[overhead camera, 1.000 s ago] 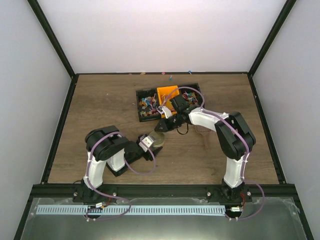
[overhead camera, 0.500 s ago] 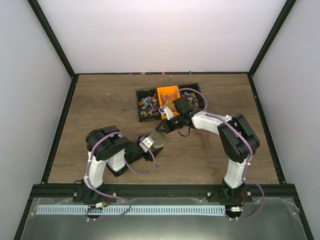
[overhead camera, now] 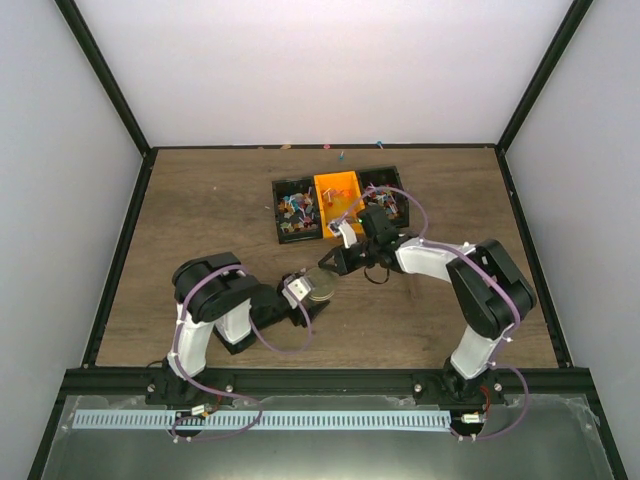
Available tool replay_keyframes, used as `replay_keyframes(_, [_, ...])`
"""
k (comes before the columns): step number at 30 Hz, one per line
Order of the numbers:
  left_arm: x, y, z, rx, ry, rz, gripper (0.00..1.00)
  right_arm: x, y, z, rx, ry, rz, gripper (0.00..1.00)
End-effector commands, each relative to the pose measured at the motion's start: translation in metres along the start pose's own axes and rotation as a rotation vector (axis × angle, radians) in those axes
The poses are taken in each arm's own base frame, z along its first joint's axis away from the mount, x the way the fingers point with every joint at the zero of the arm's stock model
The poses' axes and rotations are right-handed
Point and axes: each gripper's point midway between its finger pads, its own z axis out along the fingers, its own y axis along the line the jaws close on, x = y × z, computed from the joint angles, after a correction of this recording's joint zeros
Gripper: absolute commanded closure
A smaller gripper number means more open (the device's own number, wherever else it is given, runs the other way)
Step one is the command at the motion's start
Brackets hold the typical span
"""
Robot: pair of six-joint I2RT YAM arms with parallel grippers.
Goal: Pack the candies
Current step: Screw the bottle lid onto the packing bottle.
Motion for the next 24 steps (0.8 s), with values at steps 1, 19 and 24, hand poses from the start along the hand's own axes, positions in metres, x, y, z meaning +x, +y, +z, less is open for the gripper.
replay_keyframes(1, [0.061,0.013,-0.005,-0.071,0.228,-0.102,0.18,0.109,0.002,0.0,-0.014,0.299,0.248,0.99])
replay_keyframes(19, [0.064,0.015,-0.003,-0.084,0.242,-0.108,0.19,0.145,0.015,-0.019,-0.036,0.28,0.32,0.99])
replay_keyframes(24, [0.064,0.015,-0.002,-0.082,0.241,-0.109,0.19,0.153,0.023,-0.024,-0.059,0.284,0.324,0.99])
